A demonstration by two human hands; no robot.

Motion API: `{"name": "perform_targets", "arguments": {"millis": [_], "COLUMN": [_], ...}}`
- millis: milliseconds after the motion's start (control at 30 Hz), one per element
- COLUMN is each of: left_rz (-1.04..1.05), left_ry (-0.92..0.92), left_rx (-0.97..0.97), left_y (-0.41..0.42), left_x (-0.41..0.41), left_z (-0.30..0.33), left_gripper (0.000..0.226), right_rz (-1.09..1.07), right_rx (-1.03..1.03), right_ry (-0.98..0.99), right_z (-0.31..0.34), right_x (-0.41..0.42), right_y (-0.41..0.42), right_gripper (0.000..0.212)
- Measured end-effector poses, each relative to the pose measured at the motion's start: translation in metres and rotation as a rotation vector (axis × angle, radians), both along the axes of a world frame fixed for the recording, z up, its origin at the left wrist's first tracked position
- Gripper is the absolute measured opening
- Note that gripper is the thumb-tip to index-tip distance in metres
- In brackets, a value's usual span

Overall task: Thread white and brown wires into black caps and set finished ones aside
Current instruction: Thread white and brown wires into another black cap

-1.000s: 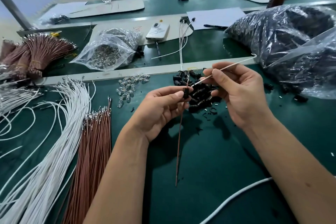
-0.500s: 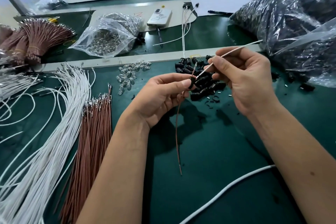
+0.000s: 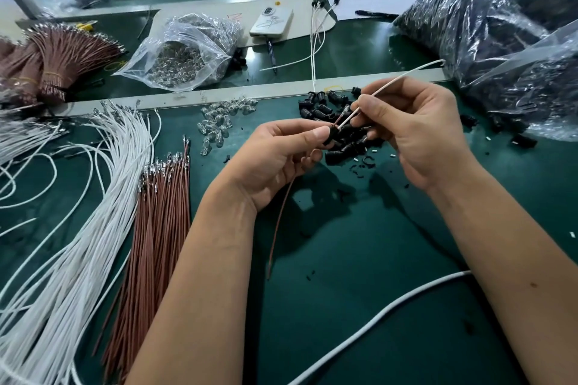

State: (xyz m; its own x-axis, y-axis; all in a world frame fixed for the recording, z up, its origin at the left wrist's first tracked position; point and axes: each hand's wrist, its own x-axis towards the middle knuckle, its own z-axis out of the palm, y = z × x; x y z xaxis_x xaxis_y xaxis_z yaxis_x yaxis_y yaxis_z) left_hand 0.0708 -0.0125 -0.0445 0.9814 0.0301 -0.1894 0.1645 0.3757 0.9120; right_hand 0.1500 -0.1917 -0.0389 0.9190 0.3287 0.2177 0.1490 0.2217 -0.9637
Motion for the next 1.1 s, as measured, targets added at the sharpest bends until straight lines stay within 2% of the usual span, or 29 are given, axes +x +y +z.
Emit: {"name": "perform_targets", "arguments": {"millis": [167, 400, 667, 1000, 1100], "left_rz": [0.037, 0.044, 0.087, 0.101, 0.083], "left_ry": [0.004, -0.007, -0.011, -0.032, -0.038], "left_rx": [-0.012, 0.013, 0.026, 0.008, 0.037], "left_y": [-0.001, -0.005, -0.008, -0.008, -0.012], "left_x": [0.000, 0.000, 0.000, 0.002, 0.001], "left_z": [0.000, 0.001, 0.000, -0.001, -0.002], "left_gripper": [0.014, 0.013, 0.019, 0.019, 0.009], "right_rz": [0.045, -0.016, -0.039, -0.086, -0.151], "right_rx": [-0.053, -0.068, -0.043, -0.072, -0.084], "right_ry": [0.017, 0.007, 0.104, 0.044, -0.021], "right_z": [-0.003, -0.004, -0.004, -0.006, -0.007], "right_x": [0.001, 0.001, 0.001, 0.002, 0.000], "right_y": [0.000, 0.000, 0.002, 0.002, 0.003], "right_gripper": [0.007, 0.008, 0.010, 0.011, 0.011]}}
